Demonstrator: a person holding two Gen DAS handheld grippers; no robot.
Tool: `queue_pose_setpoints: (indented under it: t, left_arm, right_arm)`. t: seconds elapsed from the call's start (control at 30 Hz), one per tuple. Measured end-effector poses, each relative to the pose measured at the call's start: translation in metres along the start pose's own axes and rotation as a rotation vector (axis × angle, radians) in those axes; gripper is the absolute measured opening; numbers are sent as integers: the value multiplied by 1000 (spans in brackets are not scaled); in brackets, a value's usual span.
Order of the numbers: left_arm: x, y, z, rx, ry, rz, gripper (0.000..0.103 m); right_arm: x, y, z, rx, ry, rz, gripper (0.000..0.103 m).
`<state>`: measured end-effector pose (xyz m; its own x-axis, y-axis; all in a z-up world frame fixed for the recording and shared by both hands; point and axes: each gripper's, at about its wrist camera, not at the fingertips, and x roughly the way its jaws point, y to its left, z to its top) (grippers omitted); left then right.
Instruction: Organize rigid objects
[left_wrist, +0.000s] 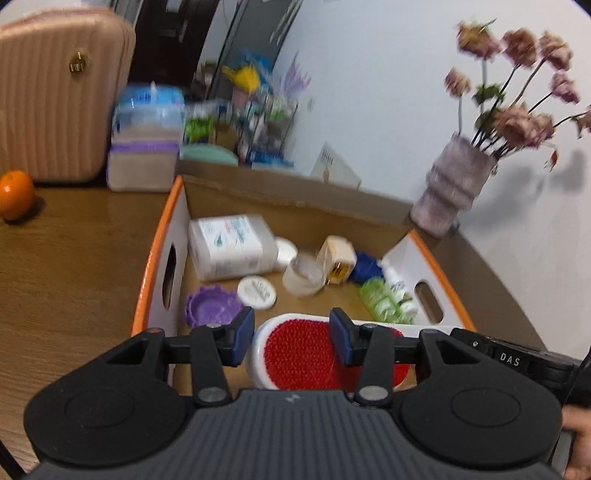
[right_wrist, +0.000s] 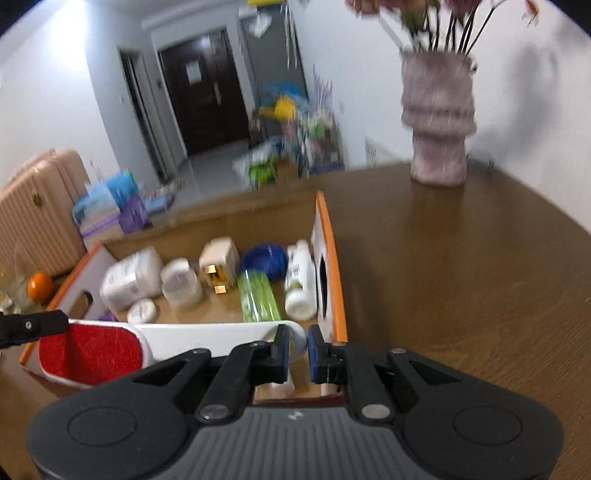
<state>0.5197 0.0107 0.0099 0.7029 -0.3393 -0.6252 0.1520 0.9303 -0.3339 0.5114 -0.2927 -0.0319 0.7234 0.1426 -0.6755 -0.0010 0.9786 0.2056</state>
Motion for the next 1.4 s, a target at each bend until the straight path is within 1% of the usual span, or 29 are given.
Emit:
queue_pose_setpoints:
  t: [0.07, 0.13, 0.17, 0.2, 0.23, 0.3, 0.37, 0.4, 0.43, 0.47, 0.53, 0.6, 0.63, 0.67, 0.8, 0.87, 0.93, 1.0, 1.07, 1.13, 1.2, 1.3, 1.33, 1.4]
  left_arm:
    - [9, 3, 5, -1, 59, 14, 50]
    - [19, 6, 11, 7, 140, 13, 50]
    - [23, 6, 14, 6, 177, 24, 57]
    - [26, 6, 17, 15, 215, 43, 68]
    - [28, 3, 19, 38, 246, 68, 72]
    - [25, 0, 21, 70, 253, 138, 76]
    - [19, -4, 22, 102, 274, 191, 80]
    - [13, -5, 23, 108, 282, 200, 84]
    - [8, -5, 24, 111, 284, 199, 86]
    - [1, -5, 25, 112, 287, 202, 89]
    - [-13, -7, 28, 114, 290, 216, 93]
    - [-27, -10, 30, 116, 287, 219, 96]
    - [-35, -12, 31, 117, 276, 217, 97]
    - [-43, -15, 31, 120, 266, 216, 98]
    - [-73, -25, 28, 139, 219, 230, 99]
    - [-89, -31, 25, 153, 176, 250, 101]
    - [-105, -39, 23, 179, 136, 273, 102]
    - [-120, -44, 20, 193, 103, 273, 103]
    - [-138, -49, 17, 193, 47, 266, 103]
    - [-152, -54, 12, 187, -9, 261, 103]
    - [-165, -56, 1, 180, -61, 255, 103]
    - [-181, -60, -21, 215, -172, 255, 103]
    - [-186, -63, -30, 232, -216, 265, 103]
    - [-193, -65, -44, 255, -276, 272, 103]
  right_arm:
    - [4, 4, 5, -35, 55, -3, 12]
    - [8, 10, 11, -77, 119, -14, 14]
    - [11, 12, 15, -89, 150, -14, 14]
    - [12, 14, 20, -94, 178, -14, 17]
    - [13, 17, 24, -101, 204, -15, 27]
    - [10, 22, 32, -123, 217, -16, 35]
    - [2, 28, 38, -155, 212, -44, 40]
    - [-3, 32, 40, -172, 208, -58, 45]
    - [-9, 36, 42, -185, 204, -65, 49]
    - [-16, 39, 43, -194, 201, -67, 51]
    - [-29, 43, 48, -204, 191, -57, 57]
    - [-44, 48, 48, -214, 175, -39, 61]
    - [-51, 52, 48, -224, 169, -33, 66]
    - [-61, 56, 47, -236, 157, -33, 67]
    - [-93, 66, 45, -246, 114, -21, 71]
    - [-112, 71, 45, -258, 90, -14, 73]
    - [-131, 77, 43, -278, 59, -17, 79]
    - [-149, 82, 41, -292, 24, -13, 82]
    - [-164, 84, 36, -292, -18, -5, 82]
    - [-179, 83, 28, -270, -68, 8, 82]
    - [-196, 80, 16, -238, -160, 21, 82]
    - [-216, 76, -7, -209, -281, 58, 83]
    - [-220, 74, -14, -203, -312, 64, 83]
    - [-228, 72, -32, -198, -377, 75, 84]
